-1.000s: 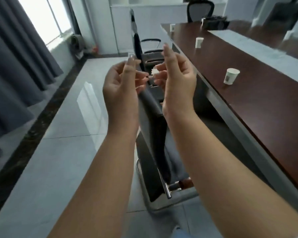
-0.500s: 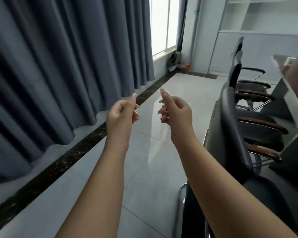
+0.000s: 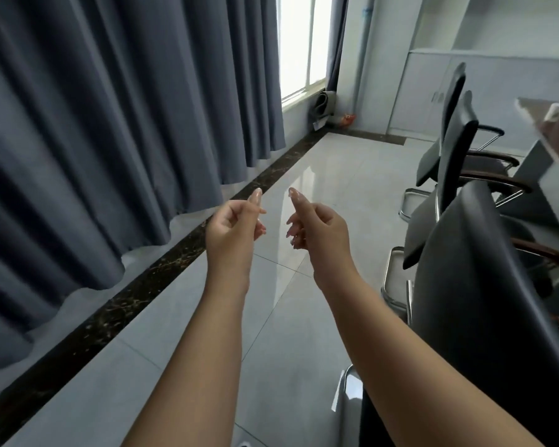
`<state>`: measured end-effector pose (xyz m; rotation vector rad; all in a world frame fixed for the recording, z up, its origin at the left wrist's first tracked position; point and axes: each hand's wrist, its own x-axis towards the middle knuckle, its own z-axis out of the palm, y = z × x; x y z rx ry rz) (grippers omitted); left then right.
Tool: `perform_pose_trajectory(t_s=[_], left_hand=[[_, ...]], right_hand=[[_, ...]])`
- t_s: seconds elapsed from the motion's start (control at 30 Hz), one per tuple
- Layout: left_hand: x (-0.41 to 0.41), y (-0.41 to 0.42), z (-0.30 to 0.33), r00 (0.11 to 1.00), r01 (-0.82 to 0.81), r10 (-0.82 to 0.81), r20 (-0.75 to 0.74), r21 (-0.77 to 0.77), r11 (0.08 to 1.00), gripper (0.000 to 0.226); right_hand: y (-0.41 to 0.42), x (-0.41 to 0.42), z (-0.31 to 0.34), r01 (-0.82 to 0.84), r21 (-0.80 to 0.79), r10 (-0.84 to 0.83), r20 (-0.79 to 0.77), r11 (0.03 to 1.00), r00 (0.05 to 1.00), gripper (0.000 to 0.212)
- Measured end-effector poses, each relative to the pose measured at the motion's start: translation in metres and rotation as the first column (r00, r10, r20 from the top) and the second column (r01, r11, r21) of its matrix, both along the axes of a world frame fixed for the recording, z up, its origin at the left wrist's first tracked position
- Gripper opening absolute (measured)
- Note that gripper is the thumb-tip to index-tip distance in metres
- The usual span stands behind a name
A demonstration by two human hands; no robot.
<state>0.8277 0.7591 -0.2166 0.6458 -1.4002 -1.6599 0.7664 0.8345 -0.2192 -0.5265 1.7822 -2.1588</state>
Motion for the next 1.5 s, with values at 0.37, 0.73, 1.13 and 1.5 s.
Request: perform_pose_trajectory(t_s=[0.37,0.73,1.13,1.5], left_hand=[[-0.121,-0.139,0.005,0.977,0.215,-0.214,0.019,-0.003,0.977,0.028],[-0.275,-0.175,-0.02,0.921,0.379,-0.378,0.097,0.008,0.925,0.019],[-0.518,-0.115,-0.001,0.766,0.642,-0.642,0.033,-0.002,0.767,0.023],[-0.64,0.049,-0.044,0.257,0.965,-0.958,0.127,0.017,0.261,0.035]], right_hand=[[-0.137,-0.106,0.006,0.16,-0.016,-0.161,-0.027,0.987,0.987,0.044],[-0.161,-0.259,-0.019,0.275,0.018,-0.275,0.008,0.961,0.961,0.039],[-0.094,-0.473,-0.023,0.536,0.026,-0.537,0.049,0.844,0.842,0.04],[0.056,-0.539,-0.055,0.886,0.053,-0.884,0.122,0.46,0.452,0.04]])
